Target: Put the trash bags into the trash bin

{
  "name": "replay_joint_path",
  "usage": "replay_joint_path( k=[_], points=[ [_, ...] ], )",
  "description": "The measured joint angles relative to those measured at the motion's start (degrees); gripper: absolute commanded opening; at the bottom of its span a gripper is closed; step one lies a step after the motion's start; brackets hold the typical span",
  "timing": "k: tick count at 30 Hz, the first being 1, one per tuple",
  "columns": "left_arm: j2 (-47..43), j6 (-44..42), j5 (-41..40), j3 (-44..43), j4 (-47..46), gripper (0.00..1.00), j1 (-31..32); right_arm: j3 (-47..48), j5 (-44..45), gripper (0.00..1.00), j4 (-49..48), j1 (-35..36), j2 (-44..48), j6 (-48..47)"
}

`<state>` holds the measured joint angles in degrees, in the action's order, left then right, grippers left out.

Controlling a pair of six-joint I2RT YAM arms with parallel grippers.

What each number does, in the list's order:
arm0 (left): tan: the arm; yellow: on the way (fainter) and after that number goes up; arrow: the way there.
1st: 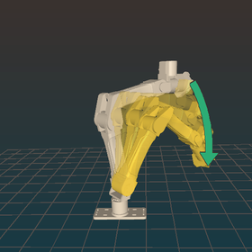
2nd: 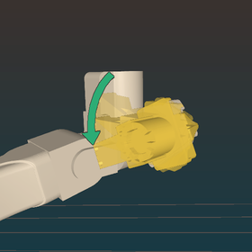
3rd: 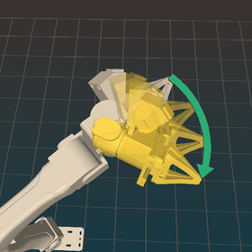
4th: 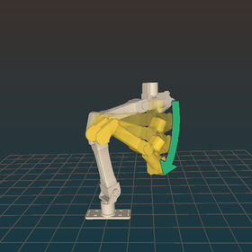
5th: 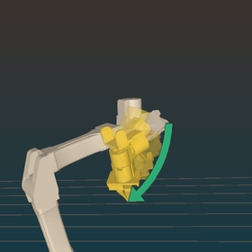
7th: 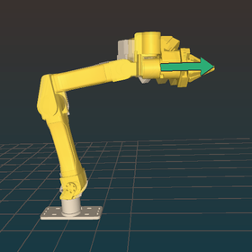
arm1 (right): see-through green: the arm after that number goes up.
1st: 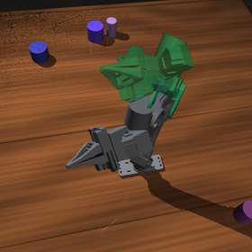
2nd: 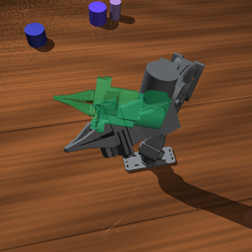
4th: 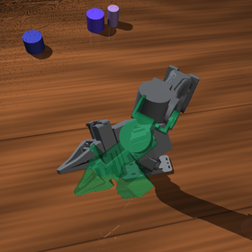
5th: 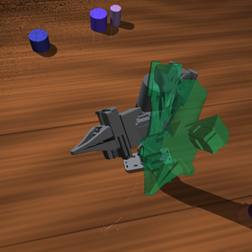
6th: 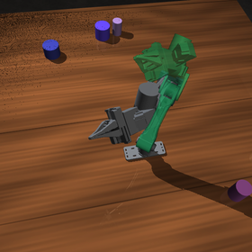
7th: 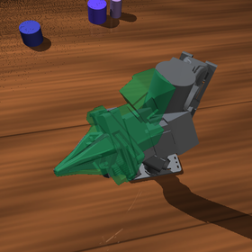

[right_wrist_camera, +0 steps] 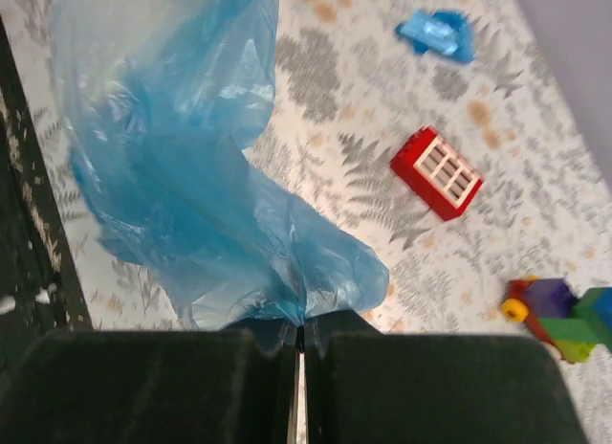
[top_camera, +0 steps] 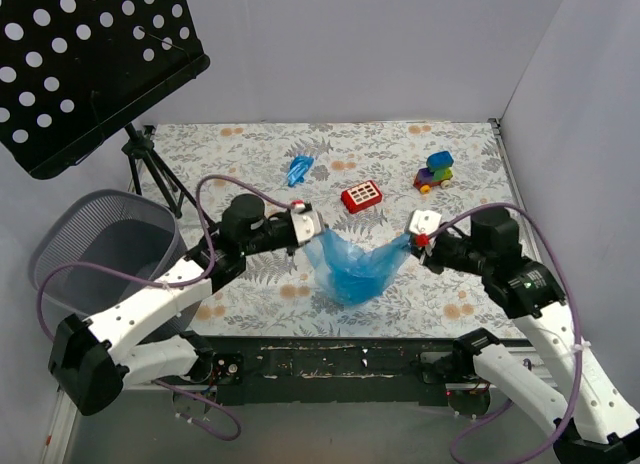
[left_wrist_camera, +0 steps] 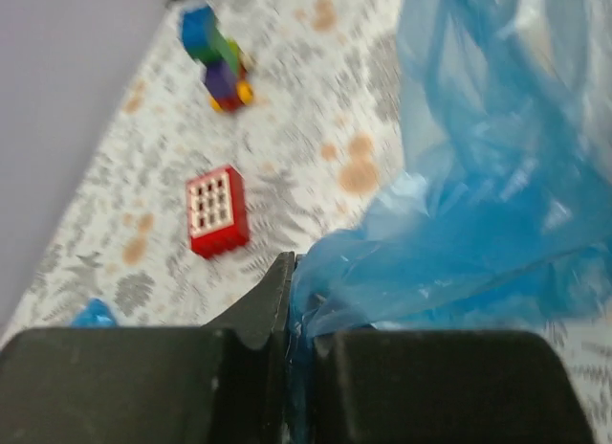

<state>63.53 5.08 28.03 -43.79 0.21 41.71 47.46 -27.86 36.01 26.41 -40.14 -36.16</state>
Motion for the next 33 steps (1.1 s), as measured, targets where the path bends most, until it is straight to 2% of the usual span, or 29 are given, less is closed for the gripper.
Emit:
replay_joint_path(
  k=[3,9,12,16,19,22,23,24,25,26,27,29,31,33],
  points=[
    [-1.51,8.11,-3.02,-6.21,0.0,0.0,-0.13,5.79,-0.11,0.01,-1.55,-0.02,-0.98,4.72],
    [3.34,23.39,-17.66,-11.15,4.11,0.0,-0.68,6.43,6.64,0.01,-1.55,-0.59,-7.3,11.8],
    [8.79,28.09,-23.82,-13.35,8.9,0.0,-2.25,6.58,12.46,0.01,-2.25,-1.79,-13.29,12.92],
    [22.14,32.17,-29.81,-24.3,18.78,0.0,-5.9,13.88,15.45,0.01,-2.25,-8.02,-28.17,13.99],
    [30.32,32.46,-30.91,-34.03,22.01,0.0,-9.05,28.81,15.76,0.01,-0.79,-11.78,-42.64,15.3],
    [36.28,30.45,-31.21,-47.58,22.71,0.0,-10.51,53.18,15.74,0.01,0.46,-13.79,-58.16,17.0],
    [38.88,29.18,-31.43,-54.64,22.32,0.0,-10.54,61.96,15.85,0.01,0.09,-14.32,-62.88,17.79],
    [41.66,27.76,-31.65,-62.42,20.37,0.0,-10.43,73.29,16.52,0.01,-1.2,-14.78,-68.39,18.62],
    [44.26,26.01,-31.78,-69.7,17.88,0.0,-10.29,80.65,17.03,0.01,-2.54,-15.06,-71.76,19.37],
    [46.86,23.85,-31.93,-77.05,14.05,0.0,-10.08,87.8,17.94,0.01,-6.16,-15.47,-74.69,19.85],
    [48.85,21.24,-31.87,-83.41,9.51,0.0,-9.86,90.75,18.88,0.01,-11.89,-15.87,-75.41,20.2],
    [50.75,15.04,-31.39,-91.36,-2.71,0.0,-9.18,87.17,20.35,0.01,-25.68,-16.41,-71.28,20.28],
    [50.86,8.61,-28.87,-94.05,-15.87,0.0,-8.37,82.55,21.59,0.01,-37.38,-16.63,-65.79,18.95],
    [50.6,0.28,-24.68,-93.74,-29.27,0.0,-7.17,83.93,22.53,0.01,-46.47,-15.67,-63.25,16.5]
  ],
)
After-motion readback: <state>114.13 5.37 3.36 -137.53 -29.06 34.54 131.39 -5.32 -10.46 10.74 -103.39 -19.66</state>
